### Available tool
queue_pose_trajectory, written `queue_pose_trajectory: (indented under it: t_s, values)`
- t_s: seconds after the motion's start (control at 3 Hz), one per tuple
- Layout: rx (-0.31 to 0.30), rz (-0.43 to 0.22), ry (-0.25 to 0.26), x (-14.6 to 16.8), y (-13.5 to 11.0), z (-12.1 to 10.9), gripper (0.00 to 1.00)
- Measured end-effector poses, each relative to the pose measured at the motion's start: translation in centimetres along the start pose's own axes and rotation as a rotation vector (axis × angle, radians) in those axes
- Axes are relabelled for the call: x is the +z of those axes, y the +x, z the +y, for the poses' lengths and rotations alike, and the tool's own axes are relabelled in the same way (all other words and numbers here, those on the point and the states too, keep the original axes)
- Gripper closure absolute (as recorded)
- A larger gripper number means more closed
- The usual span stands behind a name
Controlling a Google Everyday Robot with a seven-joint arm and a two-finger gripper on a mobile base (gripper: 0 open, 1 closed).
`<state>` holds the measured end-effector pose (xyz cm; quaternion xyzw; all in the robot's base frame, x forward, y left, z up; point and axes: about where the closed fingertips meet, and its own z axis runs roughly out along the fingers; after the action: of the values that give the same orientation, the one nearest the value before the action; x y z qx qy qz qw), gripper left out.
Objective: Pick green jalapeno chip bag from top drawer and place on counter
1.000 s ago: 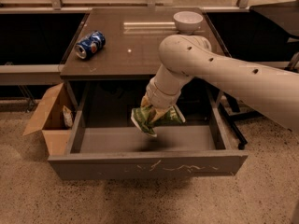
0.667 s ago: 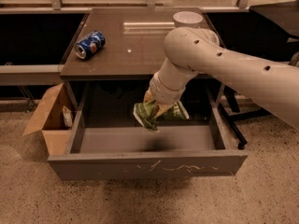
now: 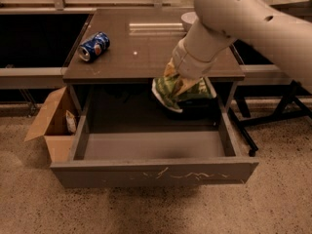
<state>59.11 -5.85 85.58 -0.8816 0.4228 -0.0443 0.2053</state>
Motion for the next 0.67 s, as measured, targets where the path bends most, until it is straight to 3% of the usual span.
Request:
queue_pose_trajectory:
  t_s: [0.33, 0.67]
  values:
    - [-0.038, 0.063, 0.045, -4.44, 1.23, -2.35, 1.00]
    - [-0.040, 0.064, 0.048, -4.44, 1.39, -2.67, 1.00]
